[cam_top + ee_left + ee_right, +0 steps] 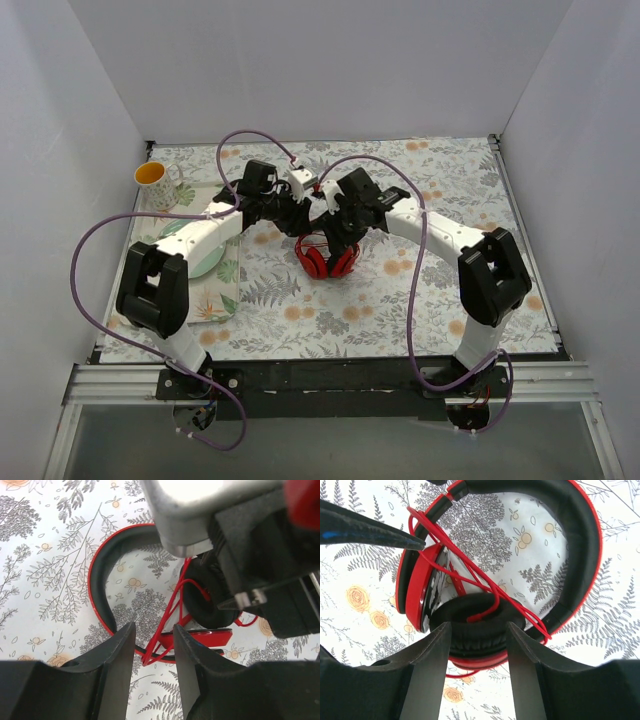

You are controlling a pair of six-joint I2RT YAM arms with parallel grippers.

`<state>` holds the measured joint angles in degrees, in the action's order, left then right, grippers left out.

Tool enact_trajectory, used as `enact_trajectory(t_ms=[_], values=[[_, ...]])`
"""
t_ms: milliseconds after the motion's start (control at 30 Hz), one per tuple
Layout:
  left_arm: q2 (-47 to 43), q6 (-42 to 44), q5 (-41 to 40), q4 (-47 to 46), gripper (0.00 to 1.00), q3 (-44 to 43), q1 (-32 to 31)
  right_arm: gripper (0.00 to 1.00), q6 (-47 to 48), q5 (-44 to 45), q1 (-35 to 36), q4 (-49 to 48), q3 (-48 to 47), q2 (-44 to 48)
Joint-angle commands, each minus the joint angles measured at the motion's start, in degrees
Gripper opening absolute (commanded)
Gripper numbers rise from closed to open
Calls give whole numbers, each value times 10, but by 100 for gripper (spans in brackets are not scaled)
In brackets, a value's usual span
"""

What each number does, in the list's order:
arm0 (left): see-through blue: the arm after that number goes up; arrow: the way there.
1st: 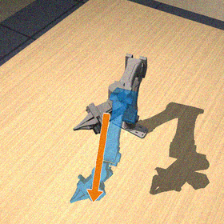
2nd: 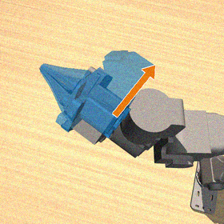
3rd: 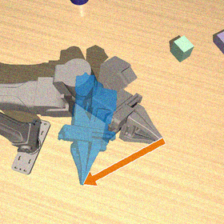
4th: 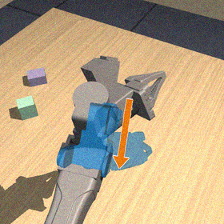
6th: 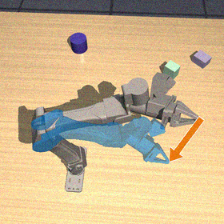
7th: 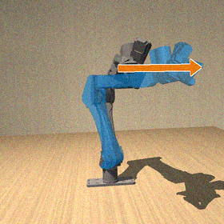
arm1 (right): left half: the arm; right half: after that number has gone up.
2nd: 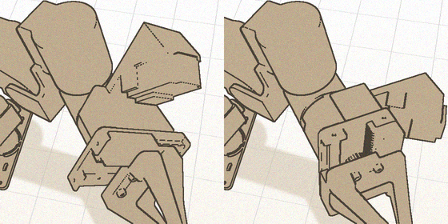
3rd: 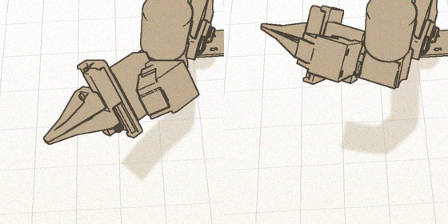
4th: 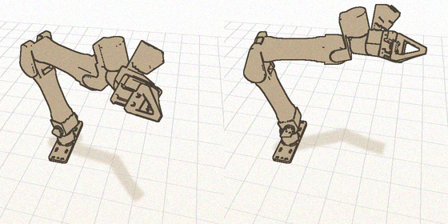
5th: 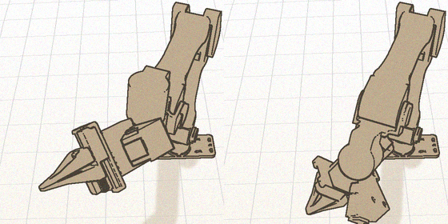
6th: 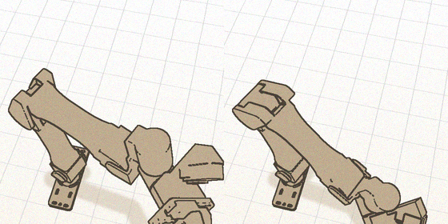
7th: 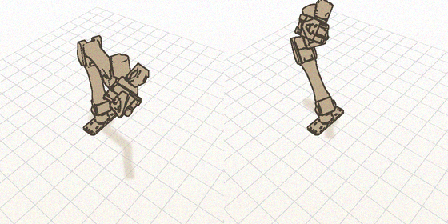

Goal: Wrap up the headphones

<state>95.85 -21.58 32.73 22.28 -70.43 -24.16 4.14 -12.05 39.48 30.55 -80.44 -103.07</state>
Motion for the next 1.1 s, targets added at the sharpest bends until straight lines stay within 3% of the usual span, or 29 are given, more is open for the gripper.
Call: enact_trajectory(t_ms=[0,233,600,1067], values=[[14,15,-4,25,34,0,-13,54,26,-12,6,-54,3,66],[38,15,-28,25,28,-12,-23,47,26,-22,5,-138,35,83],[34,18,-28,27,29,-15,-23,41,13,-57,-14,-246,36,45],[16,22,-43,27,33,-5,-14,43,10,-53,-19,-253,-7,-20]])
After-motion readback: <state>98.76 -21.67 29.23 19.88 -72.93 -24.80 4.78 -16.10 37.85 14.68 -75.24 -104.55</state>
